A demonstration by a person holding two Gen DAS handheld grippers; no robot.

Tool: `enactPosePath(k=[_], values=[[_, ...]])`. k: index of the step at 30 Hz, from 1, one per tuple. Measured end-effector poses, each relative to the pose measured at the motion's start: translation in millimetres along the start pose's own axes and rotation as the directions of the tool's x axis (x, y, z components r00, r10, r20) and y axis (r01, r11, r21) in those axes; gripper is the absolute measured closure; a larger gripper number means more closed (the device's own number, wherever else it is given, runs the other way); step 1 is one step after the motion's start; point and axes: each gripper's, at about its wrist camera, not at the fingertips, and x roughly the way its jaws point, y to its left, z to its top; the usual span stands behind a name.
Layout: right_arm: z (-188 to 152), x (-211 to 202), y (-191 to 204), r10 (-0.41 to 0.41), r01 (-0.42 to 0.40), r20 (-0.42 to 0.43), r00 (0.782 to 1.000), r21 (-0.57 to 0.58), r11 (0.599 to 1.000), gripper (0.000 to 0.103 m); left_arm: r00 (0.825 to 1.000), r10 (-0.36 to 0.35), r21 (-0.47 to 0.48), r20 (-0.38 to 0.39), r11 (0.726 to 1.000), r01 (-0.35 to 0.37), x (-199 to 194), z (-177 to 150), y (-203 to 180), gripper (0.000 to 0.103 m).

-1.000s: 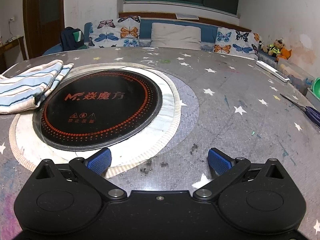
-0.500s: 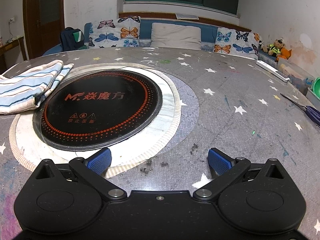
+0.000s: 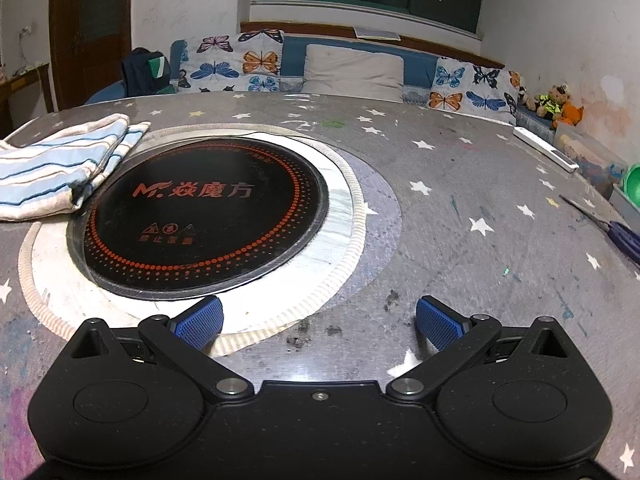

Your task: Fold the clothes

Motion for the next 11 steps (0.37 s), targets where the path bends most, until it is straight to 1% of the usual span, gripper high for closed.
enactPosePath(k=[8,11], values=[[9,-16,19,0.059,-0.057,0.037,0.998,-0.044,0.997,0.0,1.0,-0.016,-0.032,-0.003,0.999,0.016,-4,1,6,0.001],[12,-20,25,0.082,-0.079,0.047,0.996,-0.062,0.995,0.0,1.0,-0.01,-0.034,0.001,0.999,0.01,-5,1,7,0.001]])
